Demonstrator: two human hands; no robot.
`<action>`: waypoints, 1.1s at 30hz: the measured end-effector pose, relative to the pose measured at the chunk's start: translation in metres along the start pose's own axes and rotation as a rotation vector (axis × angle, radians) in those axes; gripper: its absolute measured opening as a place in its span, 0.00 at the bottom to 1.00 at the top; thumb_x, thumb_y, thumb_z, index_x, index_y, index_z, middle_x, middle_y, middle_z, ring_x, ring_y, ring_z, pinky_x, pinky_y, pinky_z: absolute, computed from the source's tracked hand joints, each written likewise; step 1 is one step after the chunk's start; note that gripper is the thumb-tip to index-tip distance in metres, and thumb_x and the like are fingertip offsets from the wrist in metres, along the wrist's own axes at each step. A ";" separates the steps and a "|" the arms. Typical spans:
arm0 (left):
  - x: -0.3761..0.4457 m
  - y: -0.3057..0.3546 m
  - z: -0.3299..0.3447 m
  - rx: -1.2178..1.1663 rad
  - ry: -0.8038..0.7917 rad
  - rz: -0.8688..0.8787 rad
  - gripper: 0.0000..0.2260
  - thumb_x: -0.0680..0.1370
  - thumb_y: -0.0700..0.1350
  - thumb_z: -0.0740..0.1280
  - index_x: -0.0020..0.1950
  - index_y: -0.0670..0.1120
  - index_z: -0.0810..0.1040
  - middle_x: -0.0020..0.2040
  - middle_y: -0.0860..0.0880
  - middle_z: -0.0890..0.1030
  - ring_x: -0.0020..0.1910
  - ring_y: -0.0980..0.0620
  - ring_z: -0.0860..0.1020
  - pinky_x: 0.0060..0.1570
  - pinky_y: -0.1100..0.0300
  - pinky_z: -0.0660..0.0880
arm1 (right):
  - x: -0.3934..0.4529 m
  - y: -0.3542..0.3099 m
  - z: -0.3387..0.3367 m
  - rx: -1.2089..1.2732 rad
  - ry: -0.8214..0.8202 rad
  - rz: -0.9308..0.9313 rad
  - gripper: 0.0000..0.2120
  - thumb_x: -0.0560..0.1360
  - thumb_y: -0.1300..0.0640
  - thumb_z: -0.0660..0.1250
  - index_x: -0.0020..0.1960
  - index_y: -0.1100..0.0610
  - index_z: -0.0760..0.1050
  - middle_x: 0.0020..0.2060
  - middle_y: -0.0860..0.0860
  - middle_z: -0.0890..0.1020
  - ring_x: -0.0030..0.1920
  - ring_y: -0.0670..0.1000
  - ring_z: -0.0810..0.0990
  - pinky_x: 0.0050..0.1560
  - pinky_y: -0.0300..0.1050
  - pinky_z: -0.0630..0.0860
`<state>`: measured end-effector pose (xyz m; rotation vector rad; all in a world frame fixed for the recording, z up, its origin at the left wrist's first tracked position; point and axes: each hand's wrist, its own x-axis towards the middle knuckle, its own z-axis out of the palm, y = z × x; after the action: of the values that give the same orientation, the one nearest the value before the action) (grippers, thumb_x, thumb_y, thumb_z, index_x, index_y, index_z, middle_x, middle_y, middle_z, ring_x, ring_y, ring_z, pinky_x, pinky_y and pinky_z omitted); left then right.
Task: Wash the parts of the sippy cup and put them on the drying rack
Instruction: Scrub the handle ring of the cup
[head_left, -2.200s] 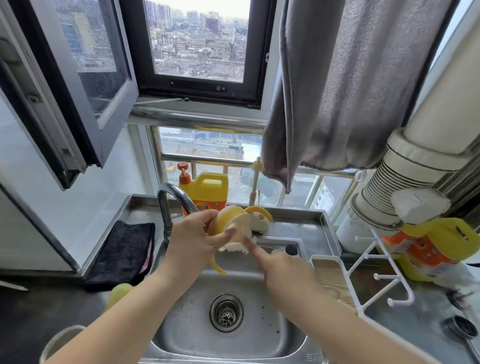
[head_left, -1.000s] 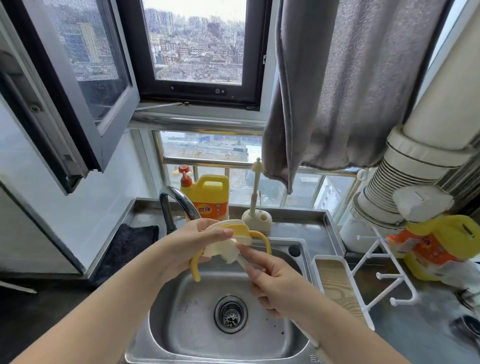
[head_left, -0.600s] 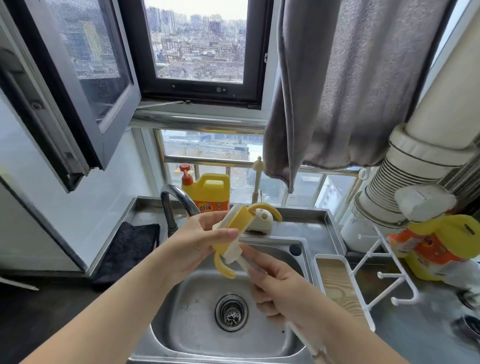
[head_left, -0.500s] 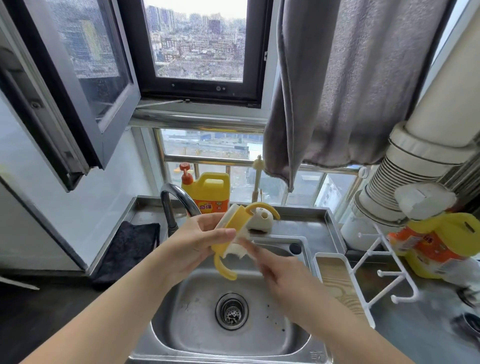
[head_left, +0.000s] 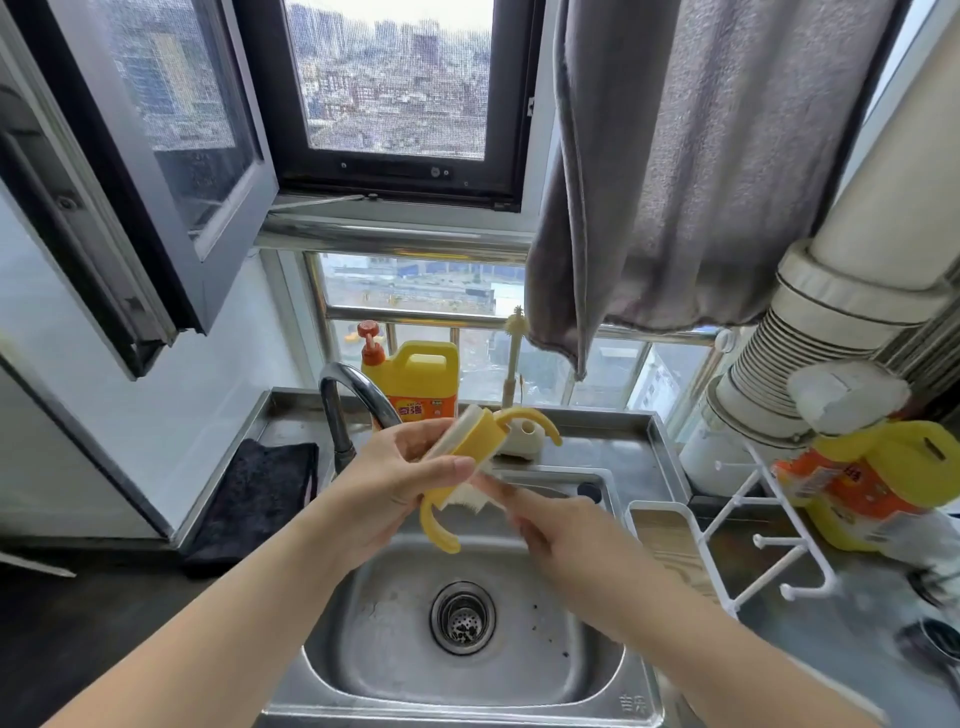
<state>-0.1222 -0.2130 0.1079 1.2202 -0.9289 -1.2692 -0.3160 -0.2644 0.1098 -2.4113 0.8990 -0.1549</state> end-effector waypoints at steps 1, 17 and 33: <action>0.001 0.001 0.000 -0.003 -0.008 0.014 0.41 0.51 0.55 0.83 0.61 0.45 0.79 0.52 0.44 0.83 0.50 0.48 0.82 0.46 0.60 0.78 | 0.001 -0.003 0.000 -0.110 0.053 -0.012 0.34 0.80 0.58 0.53 0.65 0.20 0.44 0.44 0.49 0.77 0.47 0.52 0.77 0.47 0.46 0.72; 0.002 0.004 -0.002 -0.049 -0.017 0.022 0.41 0.53 0.50 0.81 0.65 0.42 0.76 0.55 0.41 0.82 0.48 0.47 0.81 0.41 0.59 0.79 | -0.003 -0.007 0.001 0.400 -0.023 0.030 0.23 0.82 0.50 0.55 0.55 0.17 0.61 0.54 0.45 0.82 0.55 0.50 0.80 0.54 0.40 0.75; 0.000 0.023 -0.012 0.284 -0.126 -0.085 0.36 0.62 0.45 0.80 0.67 0.59 0.72 0.57 0.38 0.77 0.51 0.39 0.78 0.57 0.51 0.77 | -0.018 -0.005 -0.011 1.107 -0.212 0.268 0.16 0.81 0.54 0.56 0.55 0.34 0.76 0.26 0.47 0.58 0.22 0.43 0.55 0.20 0.31 0.54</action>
<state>-0.1068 -0.2136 0.1283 1.4239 -1.1906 -1.3250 -0.3306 -0.2546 0.1228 -1.2485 0.7360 -0.2153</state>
